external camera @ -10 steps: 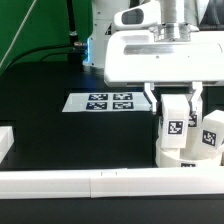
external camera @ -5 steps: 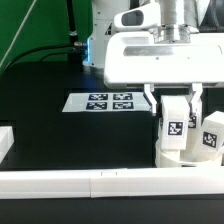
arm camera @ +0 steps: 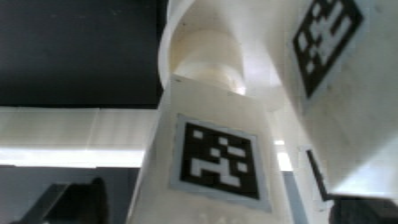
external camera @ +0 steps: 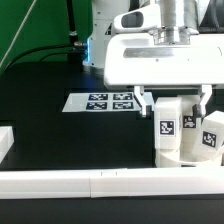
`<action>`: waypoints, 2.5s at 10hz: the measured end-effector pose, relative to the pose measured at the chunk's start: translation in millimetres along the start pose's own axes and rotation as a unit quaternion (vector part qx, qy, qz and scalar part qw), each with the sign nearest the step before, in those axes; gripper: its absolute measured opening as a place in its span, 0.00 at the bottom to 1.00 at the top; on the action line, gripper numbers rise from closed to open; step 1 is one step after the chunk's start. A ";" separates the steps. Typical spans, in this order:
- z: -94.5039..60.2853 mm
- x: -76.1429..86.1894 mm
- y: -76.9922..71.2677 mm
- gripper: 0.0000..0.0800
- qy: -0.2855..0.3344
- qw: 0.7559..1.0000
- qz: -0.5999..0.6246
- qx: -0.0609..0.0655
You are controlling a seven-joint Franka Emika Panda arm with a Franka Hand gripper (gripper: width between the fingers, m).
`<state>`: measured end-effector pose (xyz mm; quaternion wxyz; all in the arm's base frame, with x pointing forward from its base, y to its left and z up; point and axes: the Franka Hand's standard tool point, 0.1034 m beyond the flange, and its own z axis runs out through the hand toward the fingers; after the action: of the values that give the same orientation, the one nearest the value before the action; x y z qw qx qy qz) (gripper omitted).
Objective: Assemble stool
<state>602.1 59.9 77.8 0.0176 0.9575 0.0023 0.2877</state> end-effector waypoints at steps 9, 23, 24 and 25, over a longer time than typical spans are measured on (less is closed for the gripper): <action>-6.5 5.5 3.8 0.81 -0.020 1.000 0.021 0.001; -9.2 17.2 6.6 0.81 -0.263 0.952 0.152 0.023; -6.4 11.7 6.1 0.81 -0.250 0.956 0.151 0.020; -4.3 3.9 10.2 0.81 -0.252 0.956 0.153 0.019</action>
Offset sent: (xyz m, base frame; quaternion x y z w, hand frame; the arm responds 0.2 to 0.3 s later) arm 0.0000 0.0000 0.0000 0.0000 0.0000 0.0000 1.0000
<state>602.9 49.9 83.8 -0.0444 0.9880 -0.1433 0.0367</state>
